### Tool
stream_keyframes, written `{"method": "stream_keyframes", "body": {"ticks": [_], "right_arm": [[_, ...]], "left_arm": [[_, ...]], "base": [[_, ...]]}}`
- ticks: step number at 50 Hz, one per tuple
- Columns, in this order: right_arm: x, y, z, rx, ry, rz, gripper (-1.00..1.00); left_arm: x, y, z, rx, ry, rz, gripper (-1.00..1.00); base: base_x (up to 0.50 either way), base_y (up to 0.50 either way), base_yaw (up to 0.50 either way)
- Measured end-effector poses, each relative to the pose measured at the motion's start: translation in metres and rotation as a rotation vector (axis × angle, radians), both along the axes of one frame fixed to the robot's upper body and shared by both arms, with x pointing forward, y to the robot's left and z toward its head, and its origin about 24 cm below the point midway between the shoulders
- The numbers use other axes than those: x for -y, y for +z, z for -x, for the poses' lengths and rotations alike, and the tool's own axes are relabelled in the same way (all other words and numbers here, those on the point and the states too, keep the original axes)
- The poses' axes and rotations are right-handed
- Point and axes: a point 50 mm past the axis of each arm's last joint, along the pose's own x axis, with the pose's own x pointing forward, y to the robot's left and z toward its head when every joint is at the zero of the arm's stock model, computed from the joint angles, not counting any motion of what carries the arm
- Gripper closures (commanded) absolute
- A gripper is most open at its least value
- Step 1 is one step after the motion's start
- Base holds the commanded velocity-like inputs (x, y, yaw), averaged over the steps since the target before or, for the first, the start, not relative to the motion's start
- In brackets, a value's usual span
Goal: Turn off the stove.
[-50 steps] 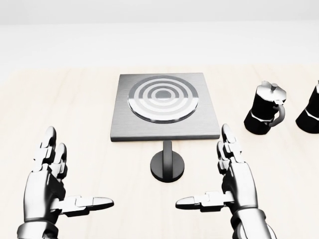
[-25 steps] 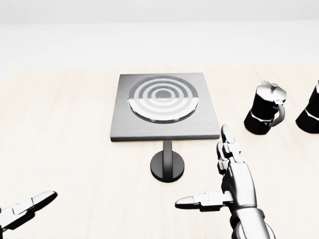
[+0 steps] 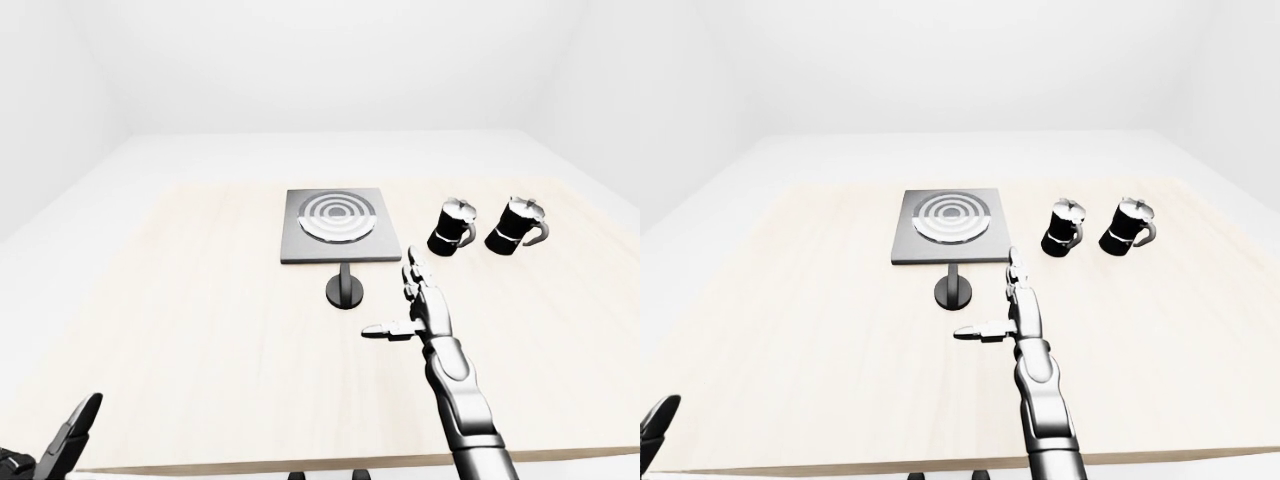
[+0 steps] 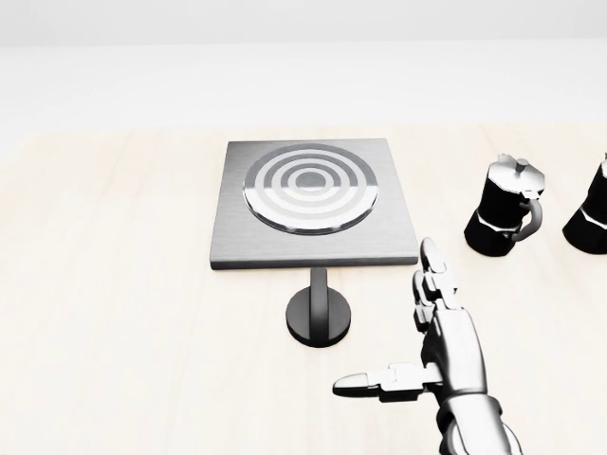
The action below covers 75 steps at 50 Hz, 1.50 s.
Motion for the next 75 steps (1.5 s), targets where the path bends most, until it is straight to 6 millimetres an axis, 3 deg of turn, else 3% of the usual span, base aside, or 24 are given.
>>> {"method": "stream_keyframes", "body": {"ticks": [7,13,46,48,50,55,59,66,75], "right_arm": [[-0.001,0.000,-0.001,-0.001,0.002,0.011,-1.00],[-0.001,-0.002,-0.002,-0.007,0.000,0.024,-1.00],[-0.001,-0.005,-0.004,-0.016,-0.001,0.040,-1.00],[0.000,-0.004,-0.003,-0.028,-0.022,0.033,-1.00],[0.002,-0.004,-0.002,-0.038,-0.041,0.027,-1.00],[0.005,-0.004,0.000,-0.056,-0.074,0.016,-1.00],[0.006,-0.003,0.000,-0.061,-0.089,0.011,-1.00],[0.007,-0.001,0.001,-0.052,-0.103,0.005,-1.00],[0.007,-0.001,0.001,-0.052,-0.111,0.002,-1.00]], "left_arm": [[-0.016,-0.003,0.027,-0.011,0.106,0.012,-1.00],[-0.023,0.001,0.038,-0.003,0.144,-0.005,-1.00],[-0.030,0.006,0.049,0.014,0.183,-0.027,-1.00],[-0.028,0.001,0.037,-0.091,0.080,-0.071,-1.00],[-0.017,-0.006,0.008,-0.144,-0.066,-0.089,-1.00],[0.032,-0.008,-0.077,-0.148,-0.462,-0.144,-1.00],[0.069,-0.003,-0.115,-0.143,-0.682,-0.203,-1.00],[0.110,0.004,-0.144,-0.136,-0.907,-0.288,-1.00],[0.136,0.009,-0.156,-0.129,-1.038,-0.349,-1.00]], "base": [[0.00,0.00,0.00],[0.00,0.00,0.00],[0.00,0.00,0.00],[0.00,0.00,0.00],[0.00,0.00,0.00],[0.00,0.00,0.00],[0.00,0.00,0.00],[0.00,0.00,0.00],[0.00,0.00,0.00]]}}
